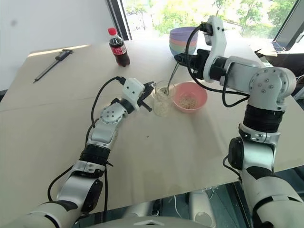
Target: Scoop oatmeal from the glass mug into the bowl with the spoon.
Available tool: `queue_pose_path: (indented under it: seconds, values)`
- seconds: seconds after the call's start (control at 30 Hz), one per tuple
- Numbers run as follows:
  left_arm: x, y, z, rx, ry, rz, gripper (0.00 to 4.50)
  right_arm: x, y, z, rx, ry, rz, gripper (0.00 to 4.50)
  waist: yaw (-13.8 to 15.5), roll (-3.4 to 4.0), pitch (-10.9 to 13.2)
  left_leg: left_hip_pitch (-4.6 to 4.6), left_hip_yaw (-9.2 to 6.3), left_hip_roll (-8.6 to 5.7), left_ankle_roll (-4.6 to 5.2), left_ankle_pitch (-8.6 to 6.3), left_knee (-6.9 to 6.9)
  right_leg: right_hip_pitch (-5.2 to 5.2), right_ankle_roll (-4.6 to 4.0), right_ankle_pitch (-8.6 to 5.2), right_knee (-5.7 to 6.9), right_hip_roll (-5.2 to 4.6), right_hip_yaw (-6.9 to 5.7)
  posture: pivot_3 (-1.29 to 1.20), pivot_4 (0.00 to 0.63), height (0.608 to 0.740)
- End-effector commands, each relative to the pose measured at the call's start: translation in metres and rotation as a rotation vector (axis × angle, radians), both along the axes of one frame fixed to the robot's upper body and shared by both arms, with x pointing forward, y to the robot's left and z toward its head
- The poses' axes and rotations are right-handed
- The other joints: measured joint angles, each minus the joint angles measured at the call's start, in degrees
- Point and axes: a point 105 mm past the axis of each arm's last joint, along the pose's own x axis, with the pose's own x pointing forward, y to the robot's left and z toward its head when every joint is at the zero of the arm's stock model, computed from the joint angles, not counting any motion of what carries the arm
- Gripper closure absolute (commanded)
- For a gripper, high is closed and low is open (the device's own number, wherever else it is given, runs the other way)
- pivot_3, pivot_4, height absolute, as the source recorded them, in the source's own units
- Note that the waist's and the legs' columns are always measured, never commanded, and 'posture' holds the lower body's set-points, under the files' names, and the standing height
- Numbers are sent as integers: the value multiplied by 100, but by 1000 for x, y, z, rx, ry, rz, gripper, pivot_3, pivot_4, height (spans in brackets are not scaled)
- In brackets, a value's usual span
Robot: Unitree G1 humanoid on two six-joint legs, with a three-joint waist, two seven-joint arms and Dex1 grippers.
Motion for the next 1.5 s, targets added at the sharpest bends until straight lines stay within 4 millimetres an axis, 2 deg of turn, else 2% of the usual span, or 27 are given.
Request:
queue_pose_path:
  seconds: [0.03,0.33,0.53,0.73,0.97,1.23,1.5]
  values:
    - [1,4,16,-35,-54,14,4428,-14,7,21,-4,-120,62,4500,1,0,0,0,0,0,0,0,0,0,0,0,0,0,0,0,150,740]
    - [2,9,17,-55,-51,36,4428,-10,5,12,-4,-102,65,4500,1,0,0,0,0,1,0,0,3,0,0,0,2,-6,1,0,150,740]
    - [-1,11,15,-56,-49,41,4428,-8,4,10,-43,-135,56,4500,2,0,0,0,0,0,0,0,3,0,0,0,1,-6,0,0,150,740]
    - [-2,9,13,-58,-45,39,4428,-2,4,12,-5,-131,25,4500,-1,0,0,1,1,0,0,0,3,0,0,0,3,-6,1,0,150,740]
    - [-2,10,12,-61,-41,42,4428,5,-3,9,118,0,-1,4500,2,0,-1,1,0,0,0,0,4,0,0,0,3,-7,1,0,150,740]
    - [-2,9,10,-63,-36,41,4428,23,-31,-13,239,229,-139,4500,2,1,-1,1,1,0,-1,0,4,0,0,0,8,-8,2,0,150,740]
    - [-2,9,8,-60,-31,38,4428,27,-42,-15,327,309,-197,4500,0,2,-3,5,9,0,0,1,7,0,0,0,20,-5,8,0,150,740]
